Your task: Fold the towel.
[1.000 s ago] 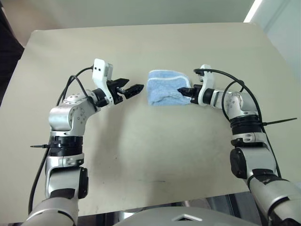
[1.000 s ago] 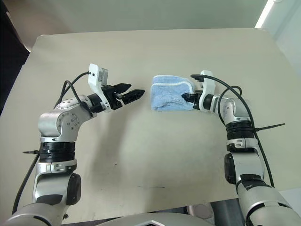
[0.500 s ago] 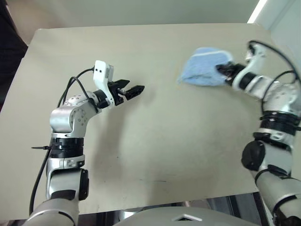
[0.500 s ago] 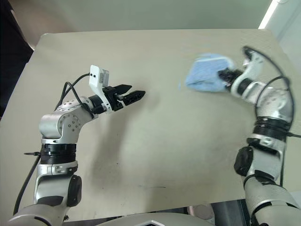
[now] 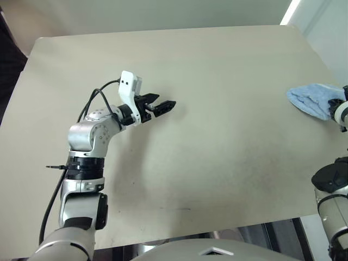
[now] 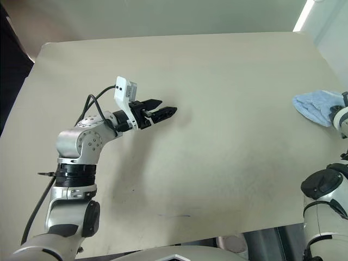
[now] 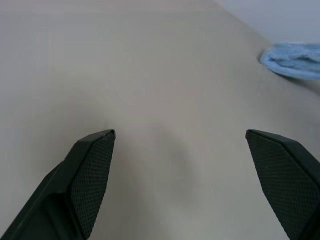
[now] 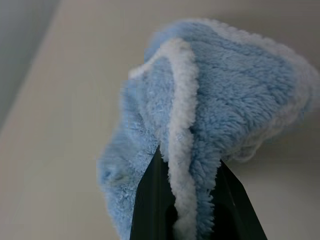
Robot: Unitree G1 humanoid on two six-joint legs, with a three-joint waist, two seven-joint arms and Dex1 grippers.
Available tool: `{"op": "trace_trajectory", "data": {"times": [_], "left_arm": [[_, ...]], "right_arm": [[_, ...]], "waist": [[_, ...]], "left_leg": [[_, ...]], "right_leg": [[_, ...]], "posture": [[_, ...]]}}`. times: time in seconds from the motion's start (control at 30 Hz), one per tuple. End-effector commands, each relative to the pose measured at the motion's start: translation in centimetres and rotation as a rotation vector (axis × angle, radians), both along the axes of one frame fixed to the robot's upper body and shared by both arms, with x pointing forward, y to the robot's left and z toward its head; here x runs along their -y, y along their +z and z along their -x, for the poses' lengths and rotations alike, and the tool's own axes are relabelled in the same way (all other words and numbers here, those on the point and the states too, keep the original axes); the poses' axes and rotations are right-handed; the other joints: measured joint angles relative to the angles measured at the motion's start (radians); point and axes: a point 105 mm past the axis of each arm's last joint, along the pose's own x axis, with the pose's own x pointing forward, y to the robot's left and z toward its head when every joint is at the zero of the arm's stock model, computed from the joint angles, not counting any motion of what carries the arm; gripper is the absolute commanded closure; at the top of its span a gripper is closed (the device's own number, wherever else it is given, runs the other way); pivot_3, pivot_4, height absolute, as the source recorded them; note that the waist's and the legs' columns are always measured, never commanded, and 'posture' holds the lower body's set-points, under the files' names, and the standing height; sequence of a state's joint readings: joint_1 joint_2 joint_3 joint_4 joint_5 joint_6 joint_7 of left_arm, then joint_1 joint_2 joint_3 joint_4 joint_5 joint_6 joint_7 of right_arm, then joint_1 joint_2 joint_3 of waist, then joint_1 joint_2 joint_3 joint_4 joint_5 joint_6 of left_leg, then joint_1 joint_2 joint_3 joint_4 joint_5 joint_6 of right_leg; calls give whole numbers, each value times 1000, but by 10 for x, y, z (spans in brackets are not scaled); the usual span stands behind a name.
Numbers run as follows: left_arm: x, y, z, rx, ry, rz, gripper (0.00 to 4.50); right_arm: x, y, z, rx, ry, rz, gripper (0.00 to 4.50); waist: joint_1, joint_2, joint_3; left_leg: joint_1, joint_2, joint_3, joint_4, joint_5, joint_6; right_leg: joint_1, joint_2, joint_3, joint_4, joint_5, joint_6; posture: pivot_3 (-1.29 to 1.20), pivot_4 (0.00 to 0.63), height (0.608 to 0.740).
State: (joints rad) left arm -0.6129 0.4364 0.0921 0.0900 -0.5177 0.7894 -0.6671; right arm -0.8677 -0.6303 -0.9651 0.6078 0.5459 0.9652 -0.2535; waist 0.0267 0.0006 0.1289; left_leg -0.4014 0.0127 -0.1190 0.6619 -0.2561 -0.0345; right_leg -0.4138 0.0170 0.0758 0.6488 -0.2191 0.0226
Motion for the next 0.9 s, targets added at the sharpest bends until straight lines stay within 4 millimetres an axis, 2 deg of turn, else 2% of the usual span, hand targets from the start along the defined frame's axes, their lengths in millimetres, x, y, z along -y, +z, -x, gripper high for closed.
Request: {"op": "trace_trajectory", "data": {"times": [0.03, 0.1, 0.13, 0.17, 0.3, 0.5, 0.67, 0.77, 0.8, 0.87, 0.9], "left_arm": [[4, 10, 0, 42, -15, 5, 0], [2, 10, 2, 41, -13, 6, 0], [1, 9, 2, 40, -11, 6, 0], [1, 9, 3, 39, -10, 6, 0], [0, 7, 4, 35, -6, 7, 0], [2, 7, 5, 33, -7, 13, 0], [5, 5, 5, 28, -17, 17, 0], [5, 5, 3, 32, -14, 7, 0], [4, 6, 2, 34, -13, 3, 0], [3, 6, 2, 39, -11, -4, 0], [2, 7, 2, 45, -12, -9, 0]], "right_arm": [[8, 2, 6, -6, -39, 23, 4483], [11, 1, 9, -41, -50, 66, 4483], [12, 2, 10, -45, -46, 85, 3885], [12, 3, 10, -46, -38, 101, 3701], [7, 11, 7, -30, -19, 136, 2254], [12, 17, 13, -56, -50, 210, 136], [21, 25, 24, -80, -126, 303, 34], [30, 39, 32, -88, -188, 439, 34], [29, 50, 31, -61, -182, 531, 34], [20, 71, 25, -1, -135, 701, 34], [-3, 87, 12, 79, -10, 825, 34]], "waist": [[0, 0, 0], [0, 0, 0], [0, 0, 0], [0, 0, 0], [0, 0, 0], [1, 0, 0], [1, 0, 0], [1, 0, 0], [1, 0, 0], [0, 1, 0], [-1, 1, 0]], "left_leg": [[0, 0, 0, 0, 0, 0], [0, 0, 1, 1, 0, 1], [0, 0, 2, 0, -1, 1], [0, 0, 2, 1, -1, 1], [0, 0, 5, 0, -1, 2], [0, 0, 7, 1, -2, 4], [0, 0, 10, 1, -3, 5], [0, 0, 11, 1, -3, 5], [0, 0, 11, 2, -3, 6], [0, 0, 11, 2, -4, 7], [0, 0, 12, 2, -4, 7]], "right_leg": [[0, 0, 1, 0, 0, 1], [0, 0, 2, -1, 0, 1], [0, 0, 2, -1, 0, 2], [0, 0, 3, -1, 0, 2], [-1, 0, 5, -2, 0, 3], [-1, 0, 6, -2, 0, 4], [-2, -1, 8, -2, -1, 5], [-2, -1, 8, -2, -1, 5], [-2, -1, 8, -2, -1, 5], [-2, -1, 8, -2, -1, 5], [-2, -1, 9, -2, -1, 5]], "posture": [[0, 150, 740], [0, 150, 740], [0, 150, 740], [0, 150, 740], [0, 150, 740], [0, 150, 740], [0, 150, 740], [0, 150, 740], [0, 150, 740], [0, 150, 740], [0, 150, 740]]}}
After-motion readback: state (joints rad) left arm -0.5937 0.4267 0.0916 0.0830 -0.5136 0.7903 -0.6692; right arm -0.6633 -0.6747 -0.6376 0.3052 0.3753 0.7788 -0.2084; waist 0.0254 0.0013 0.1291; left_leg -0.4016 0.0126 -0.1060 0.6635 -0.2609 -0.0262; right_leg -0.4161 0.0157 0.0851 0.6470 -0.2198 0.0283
